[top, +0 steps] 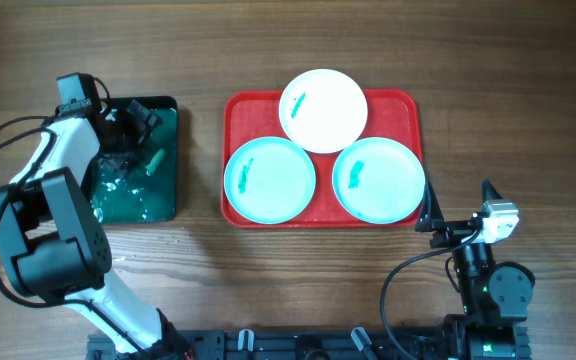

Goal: Clean dirty plates on tray and stack at the side
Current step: 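Dip and rub the sponge in the soapy water with the left gripper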

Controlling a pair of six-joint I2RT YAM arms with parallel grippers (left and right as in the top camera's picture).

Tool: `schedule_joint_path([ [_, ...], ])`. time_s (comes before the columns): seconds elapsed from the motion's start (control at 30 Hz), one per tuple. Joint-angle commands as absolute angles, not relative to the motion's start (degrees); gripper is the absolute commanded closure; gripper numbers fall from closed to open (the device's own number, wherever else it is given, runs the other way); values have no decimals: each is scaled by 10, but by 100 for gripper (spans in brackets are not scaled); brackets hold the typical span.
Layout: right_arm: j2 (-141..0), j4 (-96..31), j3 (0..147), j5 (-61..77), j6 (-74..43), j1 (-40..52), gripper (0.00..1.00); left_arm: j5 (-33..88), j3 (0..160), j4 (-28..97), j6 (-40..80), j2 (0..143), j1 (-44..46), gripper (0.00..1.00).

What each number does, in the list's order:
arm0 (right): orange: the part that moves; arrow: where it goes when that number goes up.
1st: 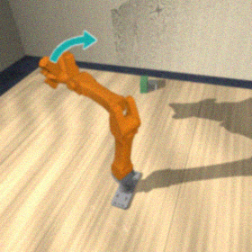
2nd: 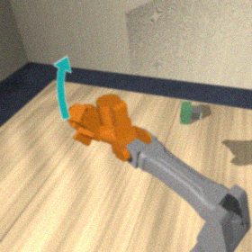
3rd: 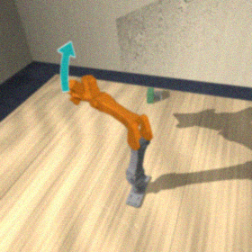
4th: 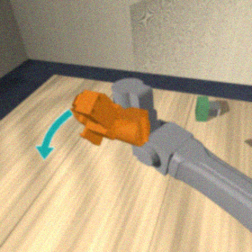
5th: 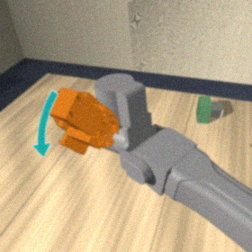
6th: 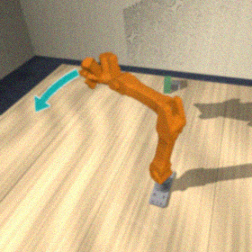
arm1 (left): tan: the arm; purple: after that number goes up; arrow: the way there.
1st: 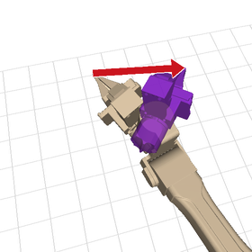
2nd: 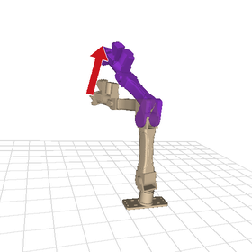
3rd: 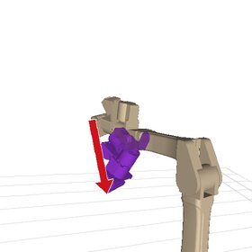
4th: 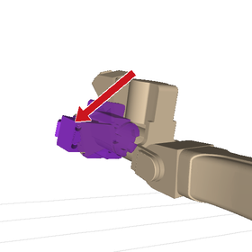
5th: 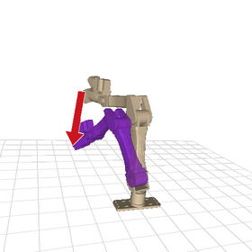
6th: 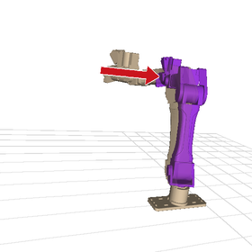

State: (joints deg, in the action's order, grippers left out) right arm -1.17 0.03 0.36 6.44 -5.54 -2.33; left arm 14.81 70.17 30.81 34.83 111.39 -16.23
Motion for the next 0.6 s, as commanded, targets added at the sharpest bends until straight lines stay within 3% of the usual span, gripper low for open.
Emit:
schedule_joint_path([
  [0.0, -10, 4, 3, 69, -62, -26, 0, 74, 670, 307, 348, 1147, -167, 20],
  [0.23, -10, 4, 3, 69, -61, -26, 0, 63, 670, 308, 348, 1146, -167, 95],
  [0.57, -10, 4, 3, 69, -62, -26, 0, 66, 719, 371, 348, 1047, -167, 96],
])
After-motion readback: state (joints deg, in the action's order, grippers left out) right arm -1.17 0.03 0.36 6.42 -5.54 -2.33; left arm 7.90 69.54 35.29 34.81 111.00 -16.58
